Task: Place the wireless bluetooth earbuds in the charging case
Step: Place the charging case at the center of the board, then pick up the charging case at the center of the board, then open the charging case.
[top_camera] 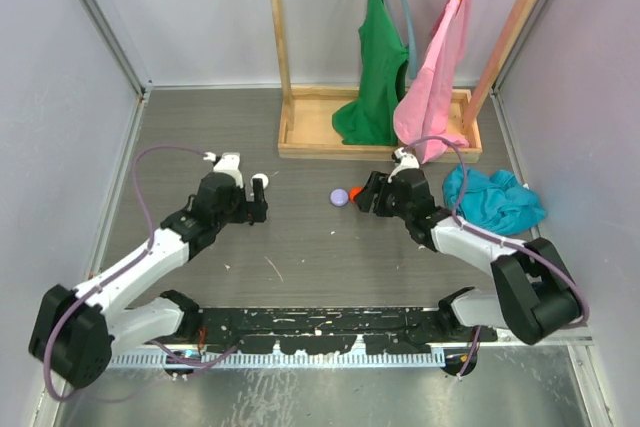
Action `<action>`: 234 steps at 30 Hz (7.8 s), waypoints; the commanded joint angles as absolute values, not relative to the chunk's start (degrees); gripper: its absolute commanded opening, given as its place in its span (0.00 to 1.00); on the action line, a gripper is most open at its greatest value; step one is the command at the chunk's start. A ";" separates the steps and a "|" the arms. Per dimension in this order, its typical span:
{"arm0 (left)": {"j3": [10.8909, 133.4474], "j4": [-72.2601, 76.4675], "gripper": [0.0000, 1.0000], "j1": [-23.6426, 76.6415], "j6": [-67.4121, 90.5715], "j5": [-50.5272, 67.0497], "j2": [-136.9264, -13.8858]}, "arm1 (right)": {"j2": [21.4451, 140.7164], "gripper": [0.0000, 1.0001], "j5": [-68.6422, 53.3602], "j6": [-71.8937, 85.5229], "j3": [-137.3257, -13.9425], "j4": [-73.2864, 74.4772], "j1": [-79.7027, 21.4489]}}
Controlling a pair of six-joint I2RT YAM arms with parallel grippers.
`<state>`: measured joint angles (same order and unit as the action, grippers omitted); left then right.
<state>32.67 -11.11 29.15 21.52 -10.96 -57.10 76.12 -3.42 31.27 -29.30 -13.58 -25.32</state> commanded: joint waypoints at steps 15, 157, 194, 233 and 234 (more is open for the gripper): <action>60.93 -21.68 0.97 22.16 9.91 -4.68 -90.45 | 56.92 0.90 -9.06 19.19 -5.27 -54.01 -24.88; 33.00 27.39 0.32 31.05 14.46 61.59 -60.28 | 64.24 0.20 -46.39 -5.43 -51.92 -1.41 -42.68; 31.08 24.11 0.00 31.20 8.97 59.15 -55.77 | 60.16 0.52 -32.86 -10.31 -51.18 2.16 -42.70; 25.12 37.32 0.01 31.13 15.76 40.94 -51.83 | 50.83 0.60 -25.57 8.77 -25.76 -40.95 -42.19; 24.83 38.57 0.01 31.16 16.08 40.94 -51.73 | 51.13 0.61 -26.15 9.65 -24.97 -43.06 -42.19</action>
